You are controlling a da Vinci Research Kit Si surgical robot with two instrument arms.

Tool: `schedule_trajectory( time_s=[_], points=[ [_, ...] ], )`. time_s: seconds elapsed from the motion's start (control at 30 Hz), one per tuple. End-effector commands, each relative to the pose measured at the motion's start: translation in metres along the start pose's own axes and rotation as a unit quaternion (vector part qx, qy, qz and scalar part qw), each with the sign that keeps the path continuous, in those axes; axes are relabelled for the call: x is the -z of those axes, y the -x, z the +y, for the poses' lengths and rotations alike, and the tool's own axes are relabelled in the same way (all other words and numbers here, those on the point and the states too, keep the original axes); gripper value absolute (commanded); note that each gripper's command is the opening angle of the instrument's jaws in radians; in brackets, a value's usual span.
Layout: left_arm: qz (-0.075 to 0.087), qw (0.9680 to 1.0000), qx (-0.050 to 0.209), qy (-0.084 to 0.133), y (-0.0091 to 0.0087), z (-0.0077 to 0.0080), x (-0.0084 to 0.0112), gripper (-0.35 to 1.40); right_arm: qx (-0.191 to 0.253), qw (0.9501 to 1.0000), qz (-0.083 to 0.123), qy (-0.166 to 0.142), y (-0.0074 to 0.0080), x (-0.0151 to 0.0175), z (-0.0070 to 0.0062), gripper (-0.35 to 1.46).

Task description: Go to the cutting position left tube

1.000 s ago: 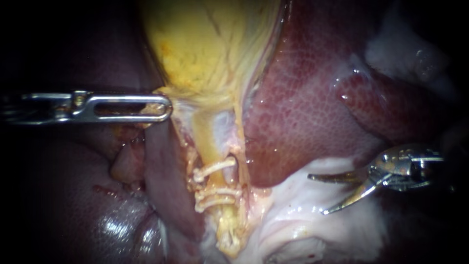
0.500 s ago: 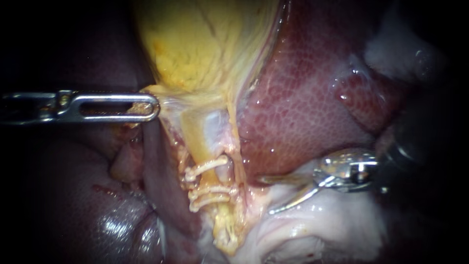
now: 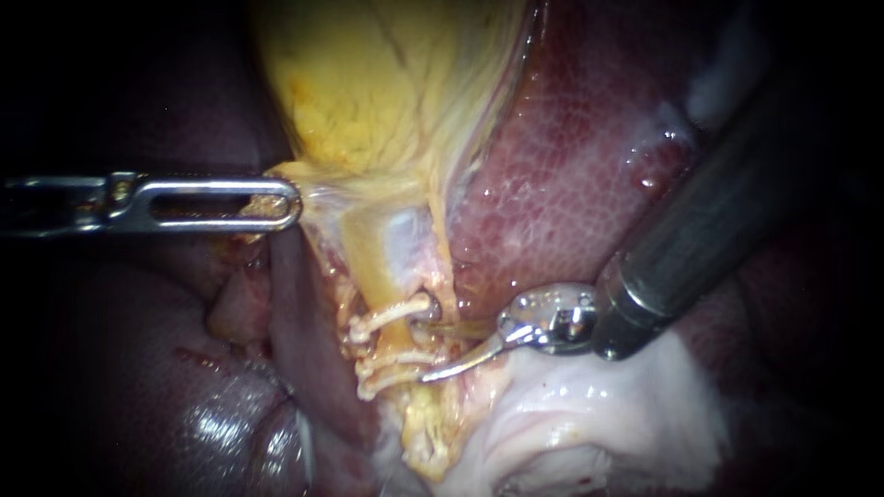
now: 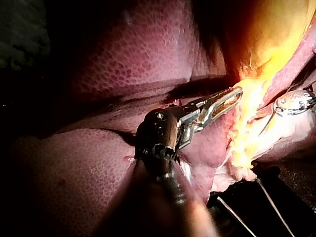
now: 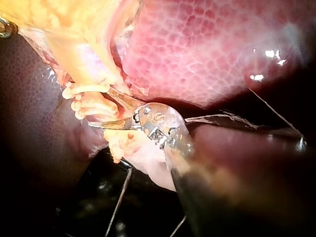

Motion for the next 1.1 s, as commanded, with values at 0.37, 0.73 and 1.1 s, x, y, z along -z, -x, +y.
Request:
schedule_trajectory(
  time_s=[0.37,0.73,1.1],
  points=[
    [0.000,1.0000,0.000,0.000,0.0000,-0.0001,0.0000,-0.35,0.005,0.9986,0.013,-0.051,-0.0014,-0.0018,-0.0004,1.43],
    [0.000,1.0000,0.000,0.000,0.0001,0.0002,-0.0001,-0.35,0.012,0.9936,0.014,-0.112,-0.0017,-0.0022,-0.0015,1.40],
    [0.000,1.0000,0.000,0.000,0.0001,0.0006,-0.0003,-0.35,0.010,0.9890,-0.005,-0.148,-0.0012,-0.0040,-0.0021,1.35]
  ],
)
